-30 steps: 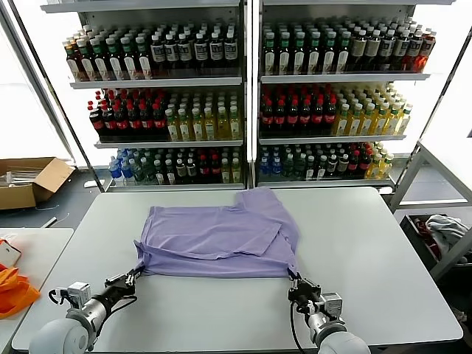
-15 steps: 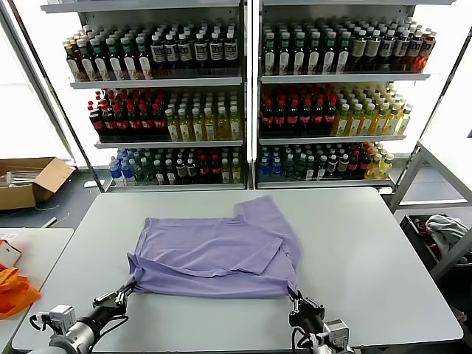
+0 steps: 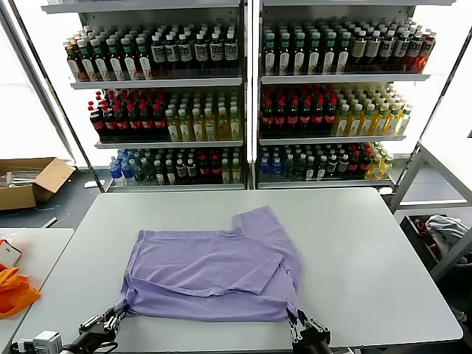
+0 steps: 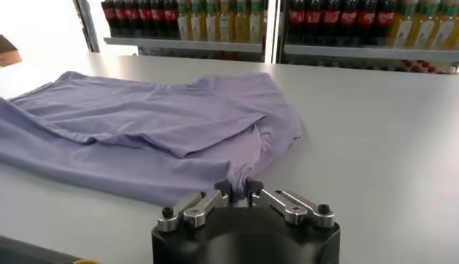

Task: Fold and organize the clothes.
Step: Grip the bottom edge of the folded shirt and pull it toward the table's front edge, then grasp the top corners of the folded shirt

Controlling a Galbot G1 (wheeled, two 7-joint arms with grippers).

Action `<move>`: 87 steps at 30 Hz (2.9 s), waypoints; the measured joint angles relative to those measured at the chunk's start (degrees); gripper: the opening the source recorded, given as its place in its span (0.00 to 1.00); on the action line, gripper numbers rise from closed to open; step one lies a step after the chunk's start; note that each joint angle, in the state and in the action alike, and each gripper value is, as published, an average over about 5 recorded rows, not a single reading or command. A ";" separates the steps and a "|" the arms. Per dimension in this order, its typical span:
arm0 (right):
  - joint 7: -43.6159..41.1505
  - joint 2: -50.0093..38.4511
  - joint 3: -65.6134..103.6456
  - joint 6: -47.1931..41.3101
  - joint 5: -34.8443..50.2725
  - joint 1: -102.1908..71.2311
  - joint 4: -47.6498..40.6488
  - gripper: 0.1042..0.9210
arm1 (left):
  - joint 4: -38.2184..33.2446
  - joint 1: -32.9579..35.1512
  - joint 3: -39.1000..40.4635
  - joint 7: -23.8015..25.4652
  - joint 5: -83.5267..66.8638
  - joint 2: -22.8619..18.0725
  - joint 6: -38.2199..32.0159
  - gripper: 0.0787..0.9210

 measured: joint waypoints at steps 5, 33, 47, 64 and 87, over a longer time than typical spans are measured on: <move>-1.74 -1.13 3.06 0.06 1.56 0.84 1.18 0.53 | -1.72 0.93 -2.13 0.02 -0.42 0.62 0.50 0.47; -13.39 -3.22 -6.36 -8.66 18.53 55.28 -38.06 0.88 | 20.05 -29.52 12.84 4.73 -2.97 17.15 0.79 0.88; -15.10 5.31 -10.95 -9.42 15.55 68.86 -58.55 0.88 | 36.17 -47.50 25.47 4.93 -3.01 16.74 0.21 0.88; -15.74 10.28 -12.95 -9.42 12.68 72.43 -69.47 0.86 | 42.92 -53.13 30.37 5.27 -1.99 16.18 0.44 0.79; -14.16 10.17 -13.19 -9.68 15.34 69.69 -66.24 0.07 | 40.24 -48.92 27.52 6.10 -2.39 17.05 -0.42 0.03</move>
